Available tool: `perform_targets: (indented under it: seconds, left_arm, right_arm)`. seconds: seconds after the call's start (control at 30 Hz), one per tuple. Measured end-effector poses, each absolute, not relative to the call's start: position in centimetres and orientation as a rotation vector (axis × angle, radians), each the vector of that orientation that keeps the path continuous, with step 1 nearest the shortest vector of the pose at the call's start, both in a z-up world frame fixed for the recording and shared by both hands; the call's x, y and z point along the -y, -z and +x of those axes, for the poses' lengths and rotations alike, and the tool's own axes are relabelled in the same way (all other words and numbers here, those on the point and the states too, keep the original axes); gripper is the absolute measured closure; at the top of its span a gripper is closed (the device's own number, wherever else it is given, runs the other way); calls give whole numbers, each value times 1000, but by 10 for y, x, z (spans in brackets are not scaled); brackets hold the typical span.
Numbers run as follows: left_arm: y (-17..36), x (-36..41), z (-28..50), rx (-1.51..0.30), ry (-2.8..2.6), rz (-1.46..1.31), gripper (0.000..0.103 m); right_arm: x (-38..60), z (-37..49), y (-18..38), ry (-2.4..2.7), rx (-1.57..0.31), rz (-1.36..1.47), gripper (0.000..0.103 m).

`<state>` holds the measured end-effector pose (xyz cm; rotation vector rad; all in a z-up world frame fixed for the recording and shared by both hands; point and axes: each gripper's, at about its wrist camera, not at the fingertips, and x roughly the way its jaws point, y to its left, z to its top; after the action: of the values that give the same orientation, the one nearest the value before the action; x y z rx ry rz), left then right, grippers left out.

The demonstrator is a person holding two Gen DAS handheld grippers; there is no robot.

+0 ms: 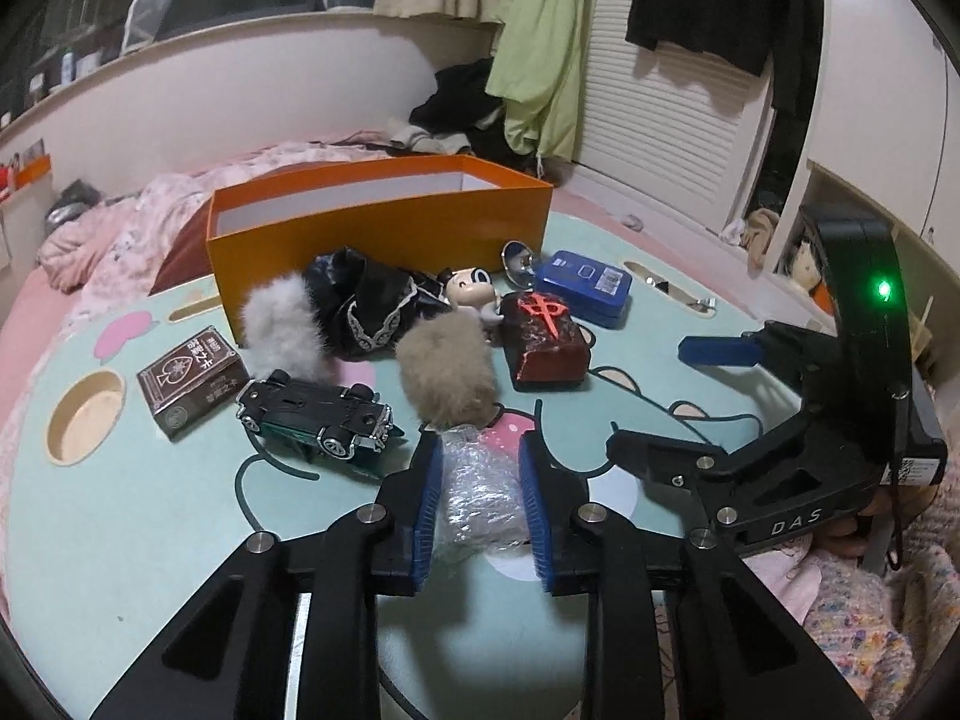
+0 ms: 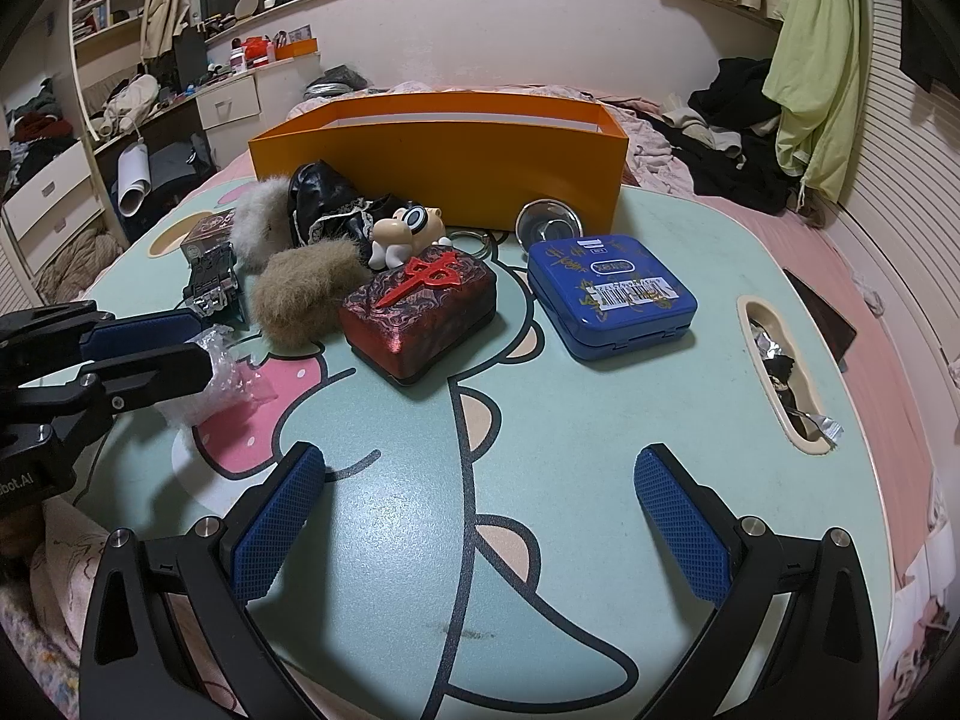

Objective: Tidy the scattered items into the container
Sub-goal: 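Grasp the clear plastic bag on the table with the left tool, lift it, then carry the bag into the box with the left tool while the right tool drops the tin in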

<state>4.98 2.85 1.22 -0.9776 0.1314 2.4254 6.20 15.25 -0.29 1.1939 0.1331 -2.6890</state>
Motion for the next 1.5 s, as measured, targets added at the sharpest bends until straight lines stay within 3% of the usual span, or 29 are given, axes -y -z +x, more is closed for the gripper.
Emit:
perform_targets:
  seconds: [0.07, 0.2, 0.57, 0.87, 1.0, 1.03, 1.07, 1.1, 1.5]
  left_arm:
    - [-6, -36, 48, -170, -2405, -1018, 72]
    - [-8, -44, 56, -215, -2392, -965, 73]
    - [-36, -7, 89, -55, -2496, -717, 73]
    - [-39, -1, 91, -39, -2514, -674, 73]
    - [-39, 0, 92, -25, -2513, -675, 73]
    - [-39, 1, 92, -20, -2515, -676, 73]
    - [-39, 2, 93, -13, -2517, -675, 73]
    - [-39, 4, 93, -6, -2518, -674, 73]
    - [-63, 24, 81, 87, -2553, -635, 73]
  right_arm:
    - [-153, 62, 3, 2689, -133, 1194, 0]
    - [-153, 63, 1, 2689, -133, 1193, 0]
    - [-183, 54, -30, 2721, -3, 1130, 3]
    - [-193, -29, -26, 2655, -262, 1294, 3]
    - [-188, -48, -12, 2546, -256, 1344, 4]
    - [-187, -50, -9, 2540, -264, 1345, 9]
    - [-187, -50, -7, 2536, -262, 1344, 27]
    - [-188, -51, -9, 2522, -218, 1327, 35]
    - [-212, 15, -43, 2546, -27, 1164, 36]
